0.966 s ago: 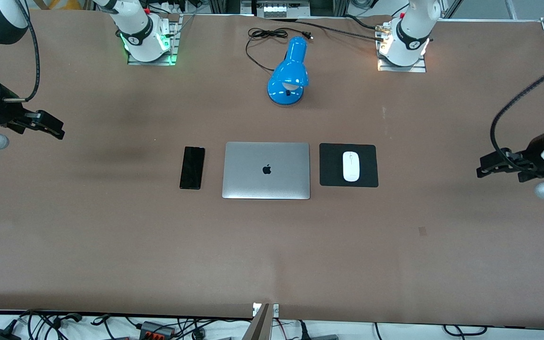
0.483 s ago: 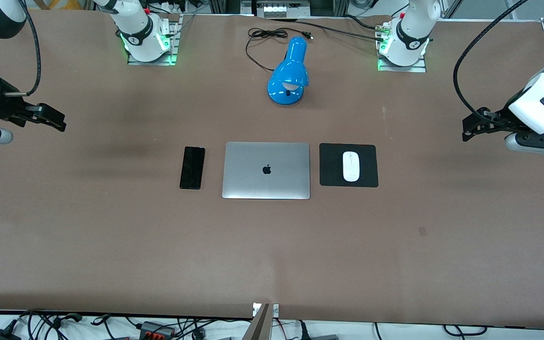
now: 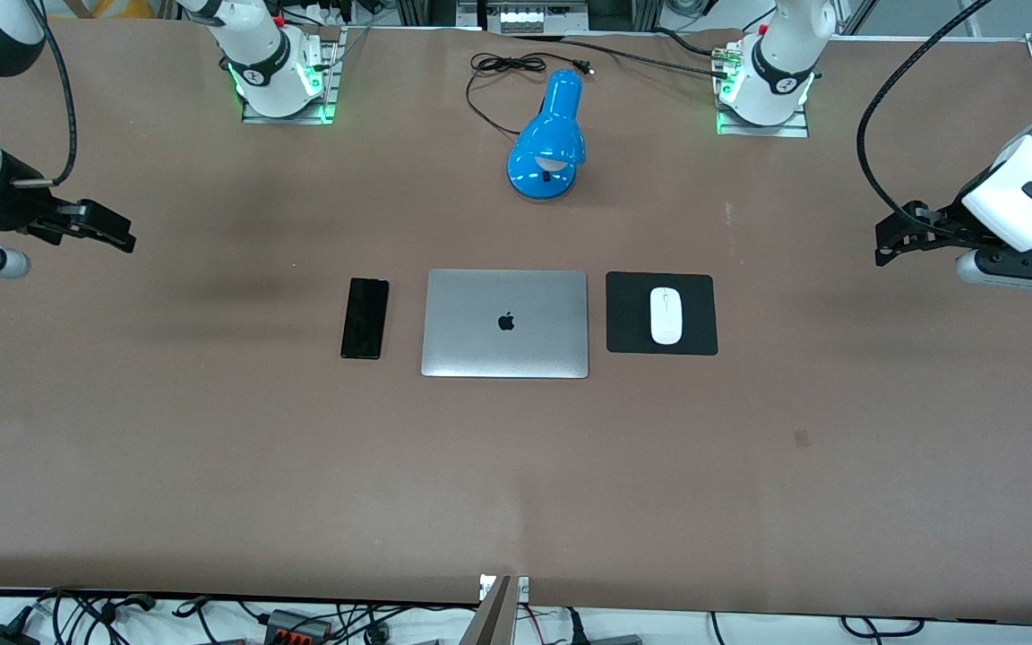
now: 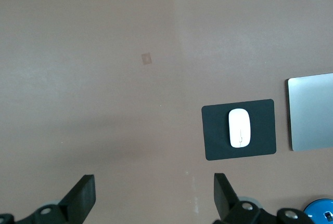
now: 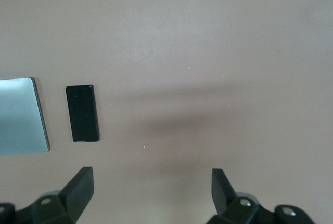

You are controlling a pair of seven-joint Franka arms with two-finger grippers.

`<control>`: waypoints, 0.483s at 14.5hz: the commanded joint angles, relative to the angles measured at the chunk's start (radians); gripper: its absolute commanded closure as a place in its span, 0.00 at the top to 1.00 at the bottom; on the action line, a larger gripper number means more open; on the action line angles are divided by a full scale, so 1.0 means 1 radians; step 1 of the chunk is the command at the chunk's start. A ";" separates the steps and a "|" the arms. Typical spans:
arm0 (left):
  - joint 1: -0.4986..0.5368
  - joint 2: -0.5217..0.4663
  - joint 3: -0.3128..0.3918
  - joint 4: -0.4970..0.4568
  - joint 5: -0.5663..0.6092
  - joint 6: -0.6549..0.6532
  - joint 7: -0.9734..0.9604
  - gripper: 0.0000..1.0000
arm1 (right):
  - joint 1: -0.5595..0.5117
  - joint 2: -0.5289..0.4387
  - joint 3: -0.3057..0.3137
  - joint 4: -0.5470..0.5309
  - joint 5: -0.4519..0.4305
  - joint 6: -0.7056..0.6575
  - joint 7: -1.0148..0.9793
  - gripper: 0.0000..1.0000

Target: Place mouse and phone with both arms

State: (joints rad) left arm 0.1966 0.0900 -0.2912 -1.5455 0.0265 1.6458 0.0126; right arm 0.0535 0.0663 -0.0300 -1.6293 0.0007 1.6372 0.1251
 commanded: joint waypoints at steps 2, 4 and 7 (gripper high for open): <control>0.006 -0.010 -0.005 0.005 -0.014 -0.017 0.013 1.00 | -0.007 0.018 0.002 0.051 0.016 -0.014 0.004 1.00; 0.006 -0.010 -0.005 0.005 -0.016 -0.017 0.015 1.00 | -0.014 0.027 0.001 0.049 0.018 -0.016 0.004 1.00; 0.006 -0.010 -0.005 0.005 -0.016 -0.017 0.015 1.00 | -0.011 0.027 0.001 0.049 0.016 -0.017 0.005 1.00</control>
State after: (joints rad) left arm 0.1966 0.0900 -0.2913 -1.5455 0.0265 1.6456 0.0126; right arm 0.0480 0.0855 -0.0323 -1.6017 0.0012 1.6366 0.1254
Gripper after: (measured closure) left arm 0.000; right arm 0.000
